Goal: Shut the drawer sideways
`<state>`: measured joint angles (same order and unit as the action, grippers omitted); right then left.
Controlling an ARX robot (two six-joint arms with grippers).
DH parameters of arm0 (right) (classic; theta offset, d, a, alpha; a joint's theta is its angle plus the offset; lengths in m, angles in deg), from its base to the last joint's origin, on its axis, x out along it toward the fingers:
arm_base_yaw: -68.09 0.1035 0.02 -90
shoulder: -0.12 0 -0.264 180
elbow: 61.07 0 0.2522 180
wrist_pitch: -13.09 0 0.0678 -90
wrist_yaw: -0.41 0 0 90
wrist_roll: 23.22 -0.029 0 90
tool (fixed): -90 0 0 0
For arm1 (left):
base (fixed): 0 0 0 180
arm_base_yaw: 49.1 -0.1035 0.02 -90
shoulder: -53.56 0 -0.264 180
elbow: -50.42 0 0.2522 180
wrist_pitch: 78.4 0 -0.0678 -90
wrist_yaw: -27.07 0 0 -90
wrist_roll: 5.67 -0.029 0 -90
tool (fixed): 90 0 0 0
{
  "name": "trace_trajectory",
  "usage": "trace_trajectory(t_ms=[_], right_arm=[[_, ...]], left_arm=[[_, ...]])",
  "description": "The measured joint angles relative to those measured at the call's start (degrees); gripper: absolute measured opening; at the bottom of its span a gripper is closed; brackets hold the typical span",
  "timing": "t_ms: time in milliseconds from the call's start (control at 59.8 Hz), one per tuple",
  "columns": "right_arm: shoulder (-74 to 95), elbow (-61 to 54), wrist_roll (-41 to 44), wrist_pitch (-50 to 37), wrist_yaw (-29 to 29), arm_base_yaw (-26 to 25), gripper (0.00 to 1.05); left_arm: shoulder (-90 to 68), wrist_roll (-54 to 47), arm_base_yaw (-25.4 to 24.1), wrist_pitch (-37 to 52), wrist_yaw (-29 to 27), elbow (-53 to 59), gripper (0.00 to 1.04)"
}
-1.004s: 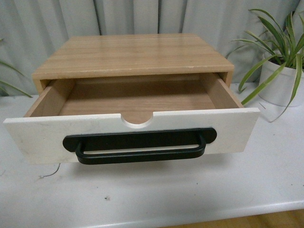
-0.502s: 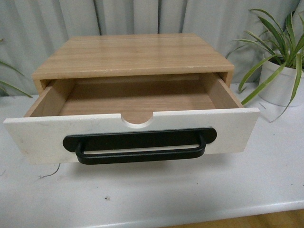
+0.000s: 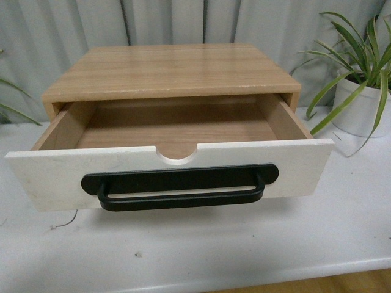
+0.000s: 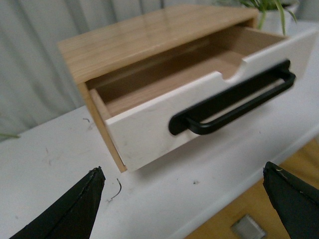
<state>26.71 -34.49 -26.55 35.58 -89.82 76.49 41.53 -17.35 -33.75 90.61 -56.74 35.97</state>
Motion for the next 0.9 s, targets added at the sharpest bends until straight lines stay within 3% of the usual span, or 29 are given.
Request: trace_trajectory(t_ms=[100, 201, 318, 435, 603, 904], right_arm=[[10.86, 1.36, 10.05, -1.09, -5.51, 3.04, 0.98], [18.86, 2.29, 17.81, -5.33, -5.75, 5.97, 0.98], [28.57, 4.85, 25.00, -12.13, -5.31, 10.49, 0.98], [37.64, 7.19, 28.96, -17.73, -5.57, 14.05, 0.98], [47.23, 11.54, 33.09, -23.15, -4.92, 17.18, 0.98], [58.66, 18.75, 36.61, -27.41, -5.29, 17.49, 0.98]], left_arm=[[-9.75, -13.77, 7.74, 7.72, -0.94, 0.09, 0.98], [-22.51, -25.05, 12.79, 19.71, -1.73, 0.13, 0.98], [-41.62, -33.22, 13.33, 37.03, -2.60, 0.04, 0.98], [-58.60, -36.48, 13.16, 48.81, -2.27, -1.03, 0.98], [-70.36, -38.95, 10.56, 53.70, -1.46, -6.32, 0.98], [-79.49, -41.68, 8.83, 56.94, -0.85, -11.80, 0.98]])
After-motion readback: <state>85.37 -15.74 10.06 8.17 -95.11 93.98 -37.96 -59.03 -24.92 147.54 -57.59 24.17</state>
